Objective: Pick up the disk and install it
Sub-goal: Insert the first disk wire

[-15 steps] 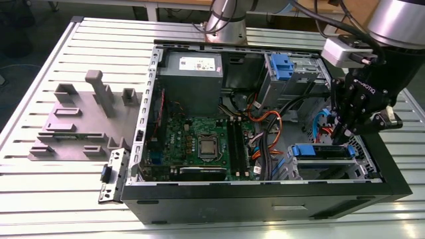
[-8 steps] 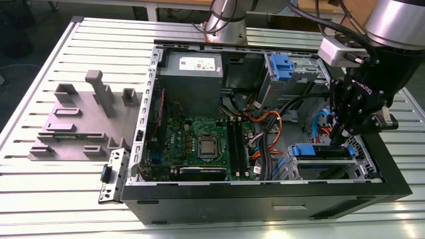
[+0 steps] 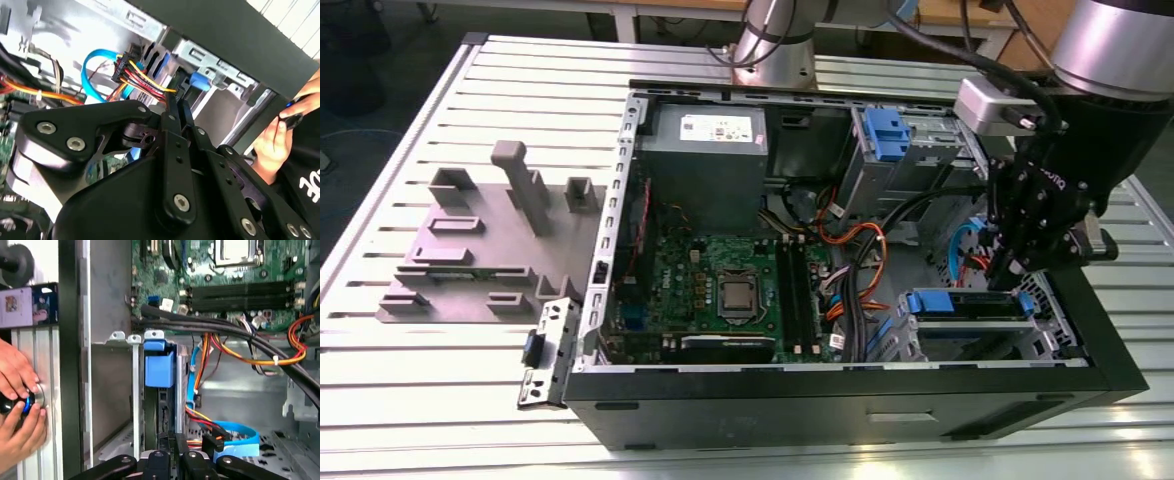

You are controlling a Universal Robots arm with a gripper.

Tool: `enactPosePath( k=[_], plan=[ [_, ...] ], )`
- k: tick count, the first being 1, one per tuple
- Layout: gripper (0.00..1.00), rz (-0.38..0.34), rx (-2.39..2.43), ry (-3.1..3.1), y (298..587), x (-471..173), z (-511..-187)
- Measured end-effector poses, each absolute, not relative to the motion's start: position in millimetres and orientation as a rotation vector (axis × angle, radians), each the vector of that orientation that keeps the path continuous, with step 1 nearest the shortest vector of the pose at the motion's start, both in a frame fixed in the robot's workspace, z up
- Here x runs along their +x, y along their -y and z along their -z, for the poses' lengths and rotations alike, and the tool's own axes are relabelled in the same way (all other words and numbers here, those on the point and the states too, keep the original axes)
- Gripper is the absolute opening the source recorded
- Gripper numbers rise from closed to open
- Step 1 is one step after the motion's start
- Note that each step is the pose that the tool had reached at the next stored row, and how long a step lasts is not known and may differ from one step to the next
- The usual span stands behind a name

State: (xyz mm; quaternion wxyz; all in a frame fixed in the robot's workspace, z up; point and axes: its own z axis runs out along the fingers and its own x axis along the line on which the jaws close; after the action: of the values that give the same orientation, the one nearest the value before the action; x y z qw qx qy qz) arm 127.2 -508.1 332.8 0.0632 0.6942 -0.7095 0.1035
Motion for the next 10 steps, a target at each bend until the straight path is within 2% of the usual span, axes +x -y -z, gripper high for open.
enactPosePath(
  k=[3, 10],
  plan=[
    [0.16, -0.322, 2.111, 2.164, 508.4, 123.6, -332.7],
    [0.16, -0.282, 2.135, 2.194, 514.1, 120.4, -332.8]
  ],
)
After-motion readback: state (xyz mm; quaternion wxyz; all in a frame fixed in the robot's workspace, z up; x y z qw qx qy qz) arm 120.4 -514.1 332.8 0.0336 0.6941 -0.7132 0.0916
